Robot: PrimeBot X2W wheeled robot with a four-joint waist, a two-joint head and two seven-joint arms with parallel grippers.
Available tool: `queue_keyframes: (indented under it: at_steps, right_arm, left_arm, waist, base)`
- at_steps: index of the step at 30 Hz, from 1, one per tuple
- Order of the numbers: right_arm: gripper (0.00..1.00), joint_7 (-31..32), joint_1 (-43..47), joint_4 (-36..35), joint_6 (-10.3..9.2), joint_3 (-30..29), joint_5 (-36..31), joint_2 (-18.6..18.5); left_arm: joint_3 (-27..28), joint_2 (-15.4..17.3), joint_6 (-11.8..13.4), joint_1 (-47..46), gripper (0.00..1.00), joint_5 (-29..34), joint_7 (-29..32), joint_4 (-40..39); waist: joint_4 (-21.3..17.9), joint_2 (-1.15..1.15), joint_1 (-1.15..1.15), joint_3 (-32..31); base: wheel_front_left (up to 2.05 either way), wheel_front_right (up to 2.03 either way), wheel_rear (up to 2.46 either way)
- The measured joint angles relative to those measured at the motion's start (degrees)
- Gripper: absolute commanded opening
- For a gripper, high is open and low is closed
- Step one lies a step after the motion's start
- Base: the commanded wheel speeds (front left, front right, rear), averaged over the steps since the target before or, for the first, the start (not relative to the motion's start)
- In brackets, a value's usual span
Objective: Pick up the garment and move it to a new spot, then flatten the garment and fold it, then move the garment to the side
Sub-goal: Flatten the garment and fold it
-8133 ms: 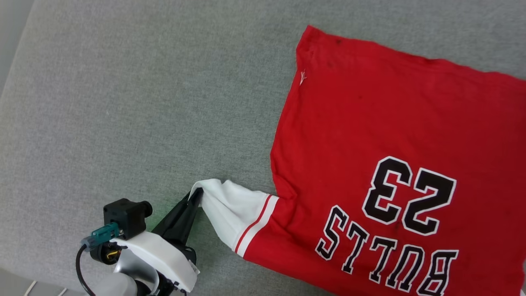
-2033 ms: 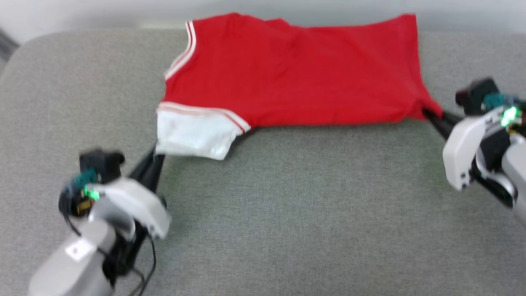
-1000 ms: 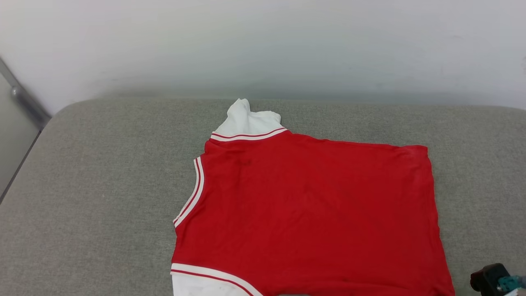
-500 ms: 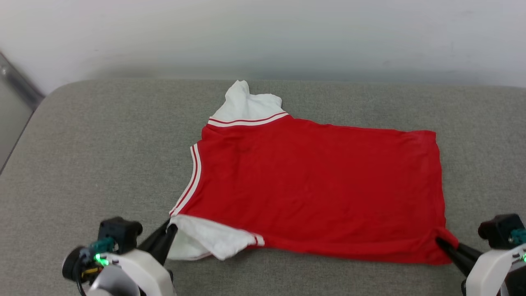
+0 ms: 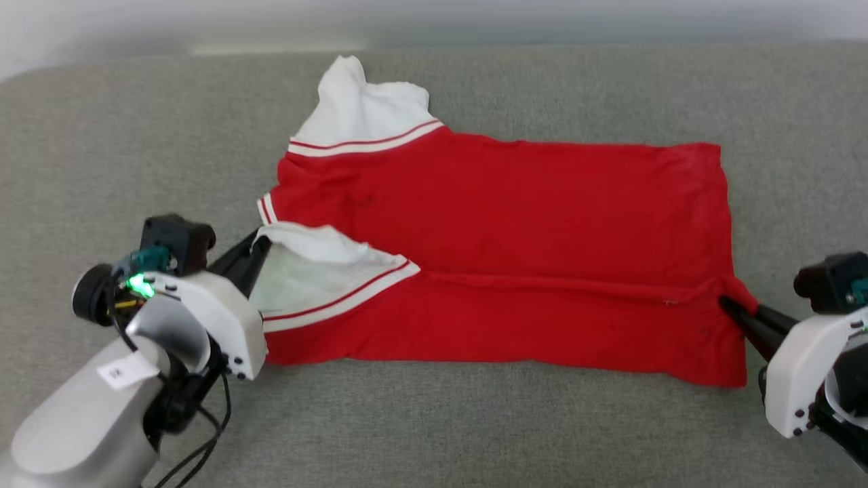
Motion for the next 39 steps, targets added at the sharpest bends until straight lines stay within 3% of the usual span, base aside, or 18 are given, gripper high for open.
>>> queue_keyframes:
  at_steps: [8,14,15,16,17,18,19,23,27,33,39]
  right_arm:
    - [0.00,0.35,-5.47,4.78,0.00,3.34,-0.68,0.80]
    - [0.00,-0.26,-7.84,7.84,-0.01,5.88,-0.65,0.93]
    - [0.00,-0.45,-8.14,8.20,-0.01,6.20,-0.43,1.02]
    - [0.00,-0.65,-8.24,8.50,-0.01,6.48,-0.31,1.12]
    - [0.35,-0.92,-8.33,8.83,-0.01,6.62,-0.10,1.27]
    - [0.96,-1.19,-8.43,9.17,-0.01,6.75,0.01,1.33]
    - [1.00,-1.45,-8.42,9.39,-0.01,6.83,0.09,1.35]
    - [1.00,-2.82,-8.16,8.55,-0.01,6.53,0.46,1.05]
    - [1.00,-3.60,-6.98,6.76,-0.01,5.08,0.45,-0.02]
    - [1.00,-2.86,-4.74,3.82,-0.01,3.10,-0.05,-0.13]
    - [1.00,-0.74,-3.31,1.85,-0.01,1.99,-0.71,0.79]
  left_arm:
    - [-2.18,-4.13,-3.74,-4.46,0.00,0.18,1.03,11.36]
    - [-3.54,-6.57,-6.62,-6.77,0.00,0.33,0.36,17.80]
    - [-3.71,-7.05,-6.86,-7.04,0.20,0.35,0.36,18.70]
    - [-3.86,-7.46,-7.08,-7.20,0.20,0.41,0.02,19.44]
    - [-3.94,-7.69,-7.25,-7.28,1.00,0.56,-0.23,20.12]
    - [-4.07,-7.86,-7.55,-7.33,1.00,0.53,-0.30,20.51]
    - [-4.14,-7.91,-7.76,-7.46,1.00,0.53,-0.33,20.80]
    - [-4.03,-6.81,-8.26,-8.98,1.00,0.64,-0.05,20.06]
    - [-3.82,-3.83,-8.77,-11.64,1.00,0.59,4.20,16.68]
    - [-4.93,0.73,-9.78,-15.00,1.00,-2.47,18.67,11.22]
    - [-6.55,2.72,-9.82,-17.58,1.00,-8.66,36.24,8.21]
  waist:
    - [-0.91,0.00,0.00,6.06]
    - [-0.92,0.00,-0.01,6.57]
    - [-0.86,0.00,-0.01,6.27]
    - [-0.80,0.00,-0.01,5.94]
    - [-0.74,0.00,-0.01,5.56]
    - [-0.67,0.00,-0.01,5.11]
    - [-0.57,0.00,-0.01,4.63]
    - [0.13,0.00,0.00,2.45]
    - [1.00,0.00,-0.01,0.12]
    - [2.10,0.00,-0.01,-2.59]
    - [2.22,0.00,-0.01,-3.48]
  base:
    - [0.00,0.00,0.00]
    - [0.00,0.00,0.00]
    - [0.00,0.00,0.00]
    - [0.00,0.00,0.00]
    - [0.00,0.00,0.00]
    - [0.00,0.00,0.00]
    - [0.00,0.00,0.00]
    - [0.00,0.00,0.00]
    - [0.00,0.00,0.00]
    - [0.00,0.00,0.00]
    - [0.00,0.00,0.00]
